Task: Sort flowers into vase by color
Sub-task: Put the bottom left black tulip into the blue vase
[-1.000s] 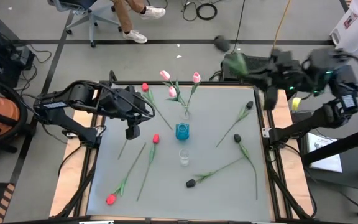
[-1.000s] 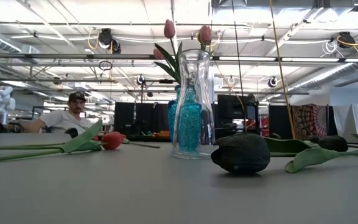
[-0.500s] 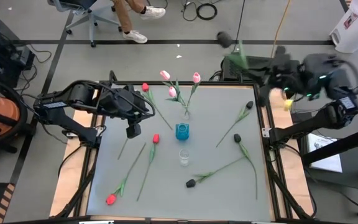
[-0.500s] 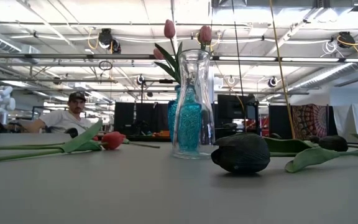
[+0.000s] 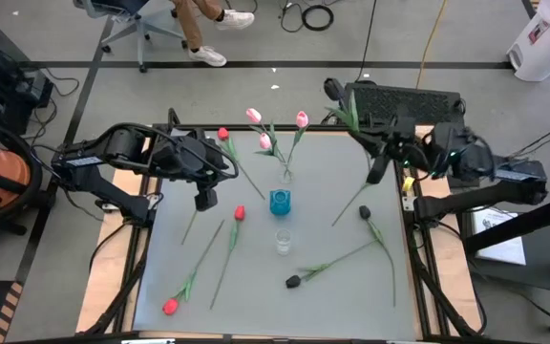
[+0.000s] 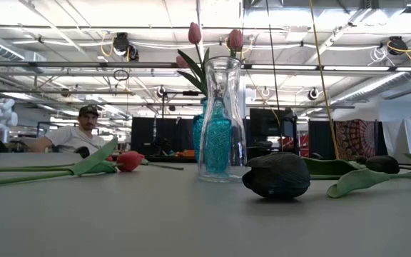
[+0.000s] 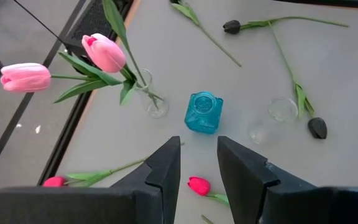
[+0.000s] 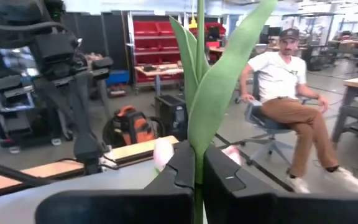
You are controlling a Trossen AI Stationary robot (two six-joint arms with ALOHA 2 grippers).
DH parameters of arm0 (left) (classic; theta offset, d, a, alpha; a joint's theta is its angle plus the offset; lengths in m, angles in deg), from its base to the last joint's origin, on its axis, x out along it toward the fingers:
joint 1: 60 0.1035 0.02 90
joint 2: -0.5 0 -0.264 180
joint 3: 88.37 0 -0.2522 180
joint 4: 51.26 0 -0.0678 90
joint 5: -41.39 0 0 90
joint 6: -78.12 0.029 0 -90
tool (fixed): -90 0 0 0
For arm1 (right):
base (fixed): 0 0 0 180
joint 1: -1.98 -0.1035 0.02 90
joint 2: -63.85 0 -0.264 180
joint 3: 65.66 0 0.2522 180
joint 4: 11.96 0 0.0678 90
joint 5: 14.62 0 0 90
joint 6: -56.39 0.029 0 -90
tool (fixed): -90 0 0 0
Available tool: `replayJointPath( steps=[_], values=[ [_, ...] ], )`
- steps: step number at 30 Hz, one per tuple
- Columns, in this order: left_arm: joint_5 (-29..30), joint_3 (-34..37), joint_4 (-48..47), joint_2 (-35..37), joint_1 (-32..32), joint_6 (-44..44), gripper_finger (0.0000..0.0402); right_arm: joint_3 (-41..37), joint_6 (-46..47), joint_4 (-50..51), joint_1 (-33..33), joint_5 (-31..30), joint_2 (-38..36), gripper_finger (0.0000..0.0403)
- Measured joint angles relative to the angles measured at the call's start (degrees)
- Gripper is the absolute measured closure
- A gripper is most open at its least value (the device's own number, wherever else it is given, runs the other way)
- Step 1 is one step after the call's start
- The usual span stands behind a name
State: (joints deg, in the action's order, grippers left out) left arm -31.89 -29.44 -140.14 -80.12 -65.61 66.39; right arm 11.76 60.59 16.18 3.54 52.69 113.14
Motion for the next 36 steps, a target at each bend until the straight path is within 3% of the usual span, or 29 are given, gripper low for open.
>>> replayJointPath(
  steps=[8, 13, 28, 36],
  values=[
    [1.1, 0.0, 0.1, 0.0, 0.0, 0.0, 0.0288, -17.5, 2.1, -22.5, 0.0, 5.3, -0.3, 0.0403],
    [1.6, 0.0, 0.2, 0.0, 0.0, 0.0, 0.0288, -23.7, 2.2, -34.8, -0.2, 8.3, 3.5, 0.0402],
    [3.1, 0.0, 1.1, 0.0, 0.0, 0.0, 0.0288, -24.7, -2.5, -55.7, -0.5, 8.3, 17.2, 0.04],
    [3.1, 0.0, 1.1, 0.0, 0.0, 0.0, 0.0288, -24.7, -10.1, -59.6, -0.5, 8.3, 22.4, 0.0397]
  ],
)
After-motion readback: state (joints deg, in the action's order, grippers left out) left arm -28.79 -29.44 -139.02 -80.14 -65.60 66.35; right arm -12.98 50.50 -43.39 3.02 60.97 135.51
